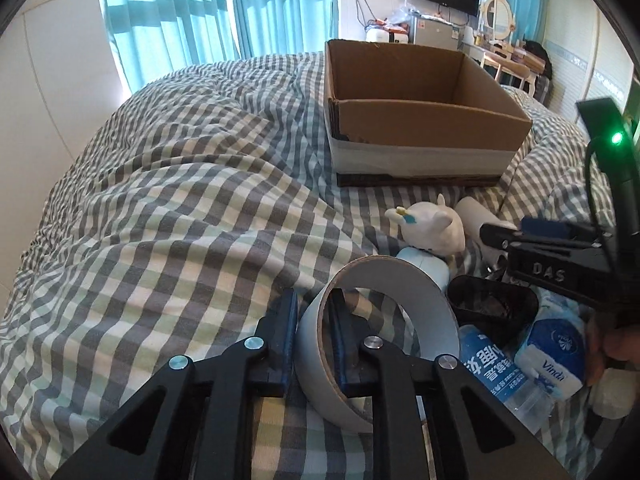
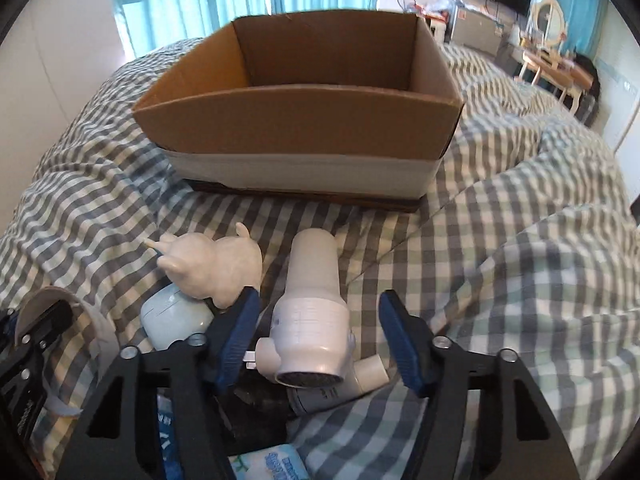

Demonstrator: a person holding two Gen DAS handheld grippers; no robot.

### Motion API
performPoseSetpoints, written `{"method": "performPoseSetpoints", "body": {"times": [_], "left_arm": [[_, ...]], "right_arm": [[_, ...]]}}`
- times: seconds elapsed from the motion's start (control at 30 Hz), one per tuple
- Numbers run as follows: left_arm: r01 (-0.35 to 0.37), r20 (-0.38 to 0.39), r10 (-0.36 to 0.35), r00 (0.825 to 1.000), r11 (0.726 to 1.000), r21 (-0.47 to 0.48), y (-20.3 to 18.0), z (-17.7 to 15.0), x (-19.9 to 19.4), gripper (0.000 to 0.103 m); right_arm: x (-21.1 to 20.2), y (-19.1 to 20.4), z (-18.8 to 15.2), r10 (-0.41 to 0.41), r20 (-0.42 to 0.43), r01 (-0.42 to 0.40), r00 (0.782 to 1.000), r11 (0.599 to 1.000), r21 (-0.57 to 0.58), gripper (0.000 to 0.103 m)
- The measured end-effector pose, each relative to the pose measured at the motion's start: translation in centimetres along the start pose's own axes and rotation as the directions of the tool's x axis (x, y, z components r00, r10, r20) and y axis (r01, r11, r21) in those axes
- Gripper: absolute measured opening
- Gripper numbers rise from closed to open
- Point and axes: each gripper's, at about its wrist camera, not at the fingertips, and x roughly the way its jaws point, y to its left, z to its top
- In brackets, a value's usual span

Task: Organize objects
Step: 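Grasp the white tape roll with the left tool while the right tool grasps the white hair dryer, then carry the tape roll and hair dryer with both tools over the cardboard box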

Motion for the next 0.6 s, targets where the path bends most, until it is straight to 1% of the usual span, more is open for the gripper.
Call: {"method": "performPoseSetpoints", "body": {"times": [0.07,0.3,0.33,0.4,0.6], "left_arm": [[0.003,0.01,-0.003,1.0,1.0,-0.002,0.0,0.1,-0.2,0.016],[0.002,0.034,-0.002,0.999,1.0,-0.013,0.3,0.5,-0.7,0.015],[0.0,0.041,0.001,0.999,1.0,-0.016,0.3,0.5,-0.9,0.015],[-0.004,0.049,0.004,0.999,1.0,-0.013,0.3,0.4,-1.2,0.015],[-0.026,0.096,0.027,0.995,1.0,-0.014,0.3,0.4,-3.0,0.015]], "right_arm": [[0.4,0.0,-0.1,0.014,-0.018,-0.014,1.0,1.0,-0.006,0.045],[-0.5,0.1,-0.6,0.016,0.01,-0.016,1.0,1.0,-0.005,0.045],[-0.8,0.1,-0.7,0.014,0.018,-0.014,1.0,1.0,-0.007,0.043],[-1.8,0.2,-0.9,0.013,0.042,-0.013,0.999,1.0,-0.015,0.043],[-5.6,1.2,-1.1,-0.017,0.123,0.026,0.992,0.997,-0.068,0.043]]}}
